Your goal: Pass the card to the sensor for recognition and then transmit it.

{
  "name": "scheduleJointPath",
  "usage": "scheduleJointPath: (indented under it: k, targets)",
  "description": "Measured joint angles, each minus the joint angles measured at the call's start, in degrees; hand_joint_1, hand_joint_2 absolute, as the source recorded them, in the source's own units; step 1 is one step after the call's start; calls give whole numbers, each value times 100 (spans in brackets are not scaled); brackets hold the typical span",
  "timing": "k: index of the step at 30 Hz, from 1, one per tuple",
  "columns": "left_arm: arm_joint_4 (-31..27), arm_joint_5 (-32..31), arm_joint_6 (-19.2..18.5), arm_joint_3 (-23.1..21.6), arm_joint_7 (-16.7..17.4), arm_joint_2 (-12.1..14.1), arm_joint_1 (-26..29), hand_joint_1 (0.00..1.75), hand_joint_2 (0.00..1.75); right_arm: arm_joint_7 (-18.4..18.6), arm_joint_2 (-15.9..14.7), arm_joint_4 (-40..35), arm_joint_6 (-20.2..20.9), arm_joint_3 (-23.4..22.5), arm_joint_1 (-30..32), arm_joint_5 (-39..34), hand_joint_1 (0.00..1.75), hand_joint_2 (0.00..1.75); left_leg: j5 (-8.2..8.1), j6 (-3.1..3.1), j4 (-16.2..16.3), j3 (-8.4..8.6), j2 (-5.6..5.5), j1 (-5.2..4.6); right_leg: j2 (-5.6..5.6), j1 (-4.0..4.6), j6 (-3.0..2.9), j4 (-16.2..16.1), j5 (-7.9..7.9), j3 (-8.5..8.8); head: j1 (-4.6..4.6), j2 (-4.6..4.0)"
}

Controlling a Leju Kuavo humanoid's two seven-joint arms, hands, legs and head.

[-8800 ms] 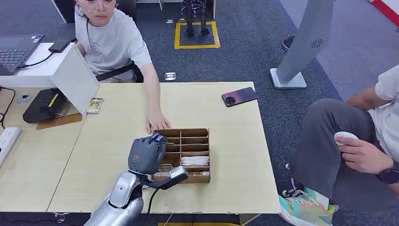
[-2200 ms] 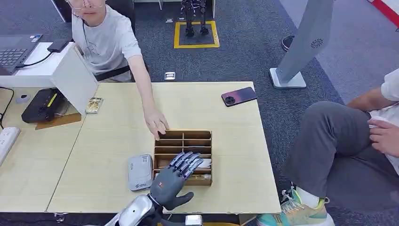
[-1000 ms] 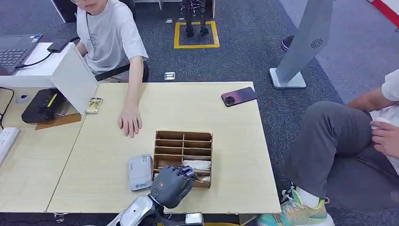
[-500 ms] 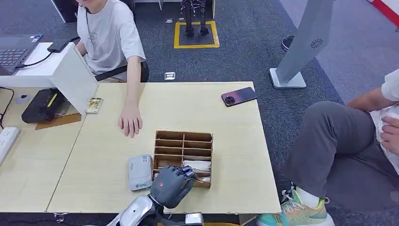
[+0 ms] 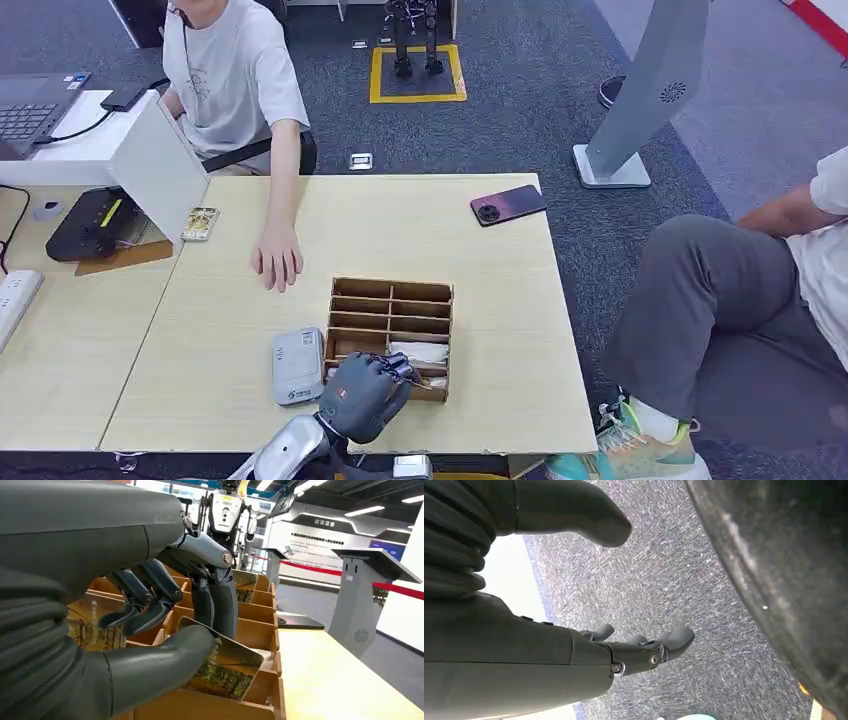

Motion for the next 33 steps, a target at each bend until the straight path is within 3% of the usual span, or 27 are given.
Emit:
scheduleJointPath:
  k: [3,7,10,16,23,33]
  targets:
    - [0,89,2,2,-50,0,0,175,175,-2,0,0,0,2,0,0,0,175,0,0,0,0,0,0,0,0,0,0,0,0,0,0]
    - [-57,676,-64,59,-368,4,28,175,175,-2,0,0,-2,2,1,-2,0,175,0,0,0,1,0,0,0,0,0,0,0,0,0,0]
    - [-386,1095,-164,166,-601,63,59,175,175,-9,0,0,-20,2,6,-7,0,175,0,0,0,1,-2,0,-2,0,0,0,0,-1,0,0]
    - [-1230,1440,-245,450,-756,317,58,175,175,-55,0,0,-37,2,15,-26,0,175,1,0,0,0,-2,0,-3,0,0,0,0,-1,0,0]
    - [-1750,1585,-173,671,-935,494,99,175,175,-61,0,0,-42,2,18,-37,0,175,1,0,0,0,-2,0,-3,0,0,0,0,0,2,0]
    - [-1985,1617,-149,813,-940,590,135,175,175,-63,0,0,-42,2,18,-37,0,175,1,0,0,1,-2,0,-3,0,0,0,0,-1,0,0]
